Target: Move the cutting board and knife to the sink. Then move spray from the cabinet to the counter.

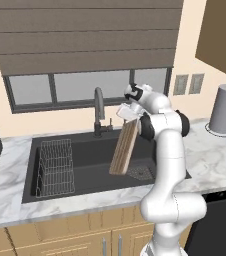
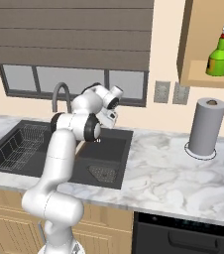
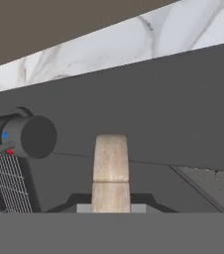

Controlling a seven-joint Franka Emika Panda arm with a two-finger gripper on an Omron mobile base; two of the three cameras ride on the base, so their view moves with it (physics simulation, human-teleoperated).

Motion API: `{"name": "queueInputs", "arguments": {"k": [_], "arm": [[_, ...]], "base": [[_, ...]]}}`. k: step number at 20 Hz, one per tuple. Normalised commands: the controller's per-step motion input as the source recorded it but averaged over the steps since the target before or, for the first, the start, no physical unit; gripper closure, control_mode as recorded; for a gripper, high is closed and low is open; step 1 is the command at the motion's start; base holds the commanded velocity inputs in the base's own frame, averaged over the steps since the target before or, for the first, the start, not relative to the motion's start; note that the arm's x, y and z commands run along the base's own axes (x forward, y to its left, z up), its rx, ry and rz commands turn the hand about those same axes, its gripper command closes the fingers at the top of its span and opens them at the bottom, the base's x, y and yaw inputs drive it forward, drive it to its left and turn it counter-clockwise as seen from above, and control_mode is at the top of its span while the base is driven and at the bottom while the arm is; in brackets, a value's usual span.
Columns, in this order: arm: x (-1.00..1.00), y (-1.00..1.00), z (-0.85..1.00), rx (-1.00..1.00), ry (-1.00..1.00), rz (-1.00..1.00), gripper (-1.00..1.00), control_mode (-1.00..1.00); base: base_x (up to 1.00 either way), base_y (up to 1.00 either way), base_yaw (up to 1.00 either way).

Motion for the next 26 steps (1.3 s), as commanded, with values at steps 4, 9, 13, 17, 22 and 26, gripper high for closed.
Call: {"name": "queueInputs", "arguments": {"k": [4,9,13,17,22,26], "arm": [[0.29,0.00,-0.42,0.12,0.00,0.00,1.00,-1.00],[0.02,0.01,-0.27,0.16,0.00,0.02,1.00,-1.00],[0.00,0.00,-0.14,0.15,0.00,0.00,1.00,-1.00],[-0.21,0.00,-0.01,0.13,-0.02,0.00,1.00,-1.00],[-0.49,-0.04,-0.01,0.13,-0.11,-0.06,1.00,-1.00],[-0.49,-0.08,-0.05,0.12,-0.08,-0.20,1.00,-1.00]], "base": [[0.00,0.00,0.00],[0.00,0.00,0.00],[0.00,0.00,0.00],[0.00,0.00,0.00],[0.00,0.00,0.00],[0.00,0.00,0.00]]}}
